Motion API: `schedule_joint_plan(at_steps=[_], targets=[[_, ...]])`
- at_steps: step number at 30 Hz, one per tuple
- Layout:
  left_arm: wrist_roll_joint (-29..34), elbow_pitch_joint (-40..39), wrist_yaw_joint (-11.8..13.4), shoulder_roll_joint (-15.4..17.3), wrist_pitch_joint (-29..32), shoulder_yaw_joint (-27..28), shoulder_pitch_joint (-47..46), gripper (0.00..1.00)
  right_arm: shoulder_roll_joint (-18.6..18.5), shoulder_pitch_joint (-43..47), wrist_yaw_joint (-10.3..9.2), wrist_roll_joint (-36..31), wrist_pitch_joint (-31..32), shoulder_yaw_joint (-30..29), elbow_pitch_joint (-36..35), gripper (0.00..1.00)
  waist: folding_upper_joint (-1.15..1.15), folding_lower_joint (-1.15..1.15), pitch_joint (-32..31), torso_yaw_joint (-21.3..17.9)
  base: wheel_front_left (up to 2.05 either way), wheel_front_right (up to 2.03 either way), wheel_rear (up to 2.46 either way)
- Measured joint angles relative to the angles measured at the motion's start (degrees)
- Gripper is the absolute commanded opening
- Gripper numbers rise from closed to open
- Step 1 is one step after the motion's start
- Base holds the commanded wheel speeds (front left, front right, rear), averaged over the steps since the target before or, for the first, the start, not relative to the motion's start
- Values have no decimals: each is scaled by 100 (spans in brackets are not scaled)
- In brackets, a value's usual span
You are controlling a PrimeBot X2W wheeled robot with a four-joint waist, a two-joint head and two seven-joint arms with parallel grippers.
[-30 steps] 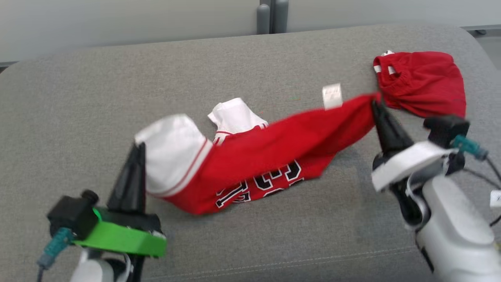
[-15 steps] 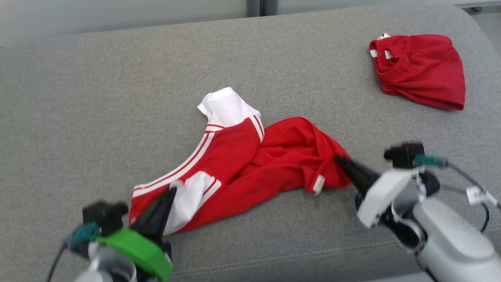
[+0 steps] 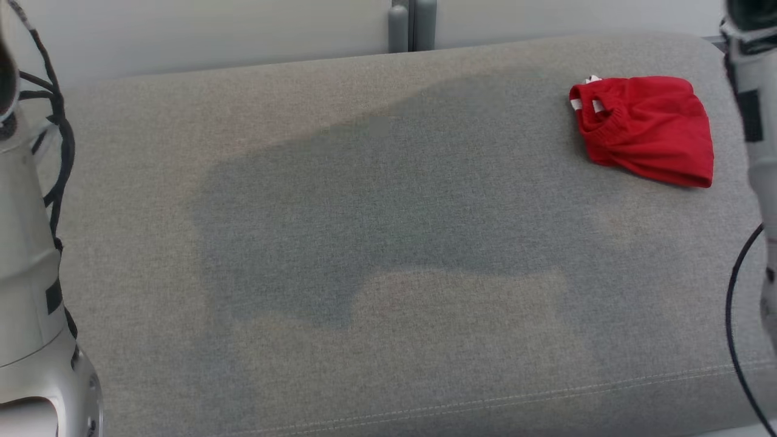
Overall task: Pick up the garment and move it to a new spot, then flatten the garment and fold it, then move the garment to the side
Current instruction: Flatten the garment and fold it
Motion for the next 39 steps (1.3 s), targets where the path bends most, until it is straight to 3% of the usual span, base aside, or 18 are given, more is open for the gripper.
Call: schedule_joint_plan(at_steps=[6, 12, 19, 24, 30, 39], targets=[[-177, 519, -78, 32, 174, -372, 540, 0, 134, 545, 219, 136, 369, 493, 608, 0, 0, 0, -141, -7, 0, 0, 0], [-631, 833, -120, -136, 386, -787, 2528, 0, 143, 1898, 386, 331, 854, 1010, 1356, 0, 0, 0, -25, -61, 0, 0, 0], [-783, 1059, -129, -302, 170, -1179, 4423, 0, 75, 3051, 400, 575, 777, 1149, 1756, 0, 0, 0, 236, -44, 0, 0, 0], [-759, 1085, -169, -255, -227, -1263, 4819, 0, 24, 3256, 438, 660, 343, 1056, 1748, 0, 0, 0, 322, 73, 0, 0, 0], [-792, 1116, -169, -220, -760, -975, 5260, 0, -15, 3522, 438, 678, -100, 1071, 1648, 0, 0, 0, 226, 183, 0, 0, 0], [-917, 1009, -170, -222, -1117, -936, 5563, 0, 3, 3830, 439, 969, -305, 1182, 1282, 0, 0, 0, 71, 180, 0, 0, 0]])
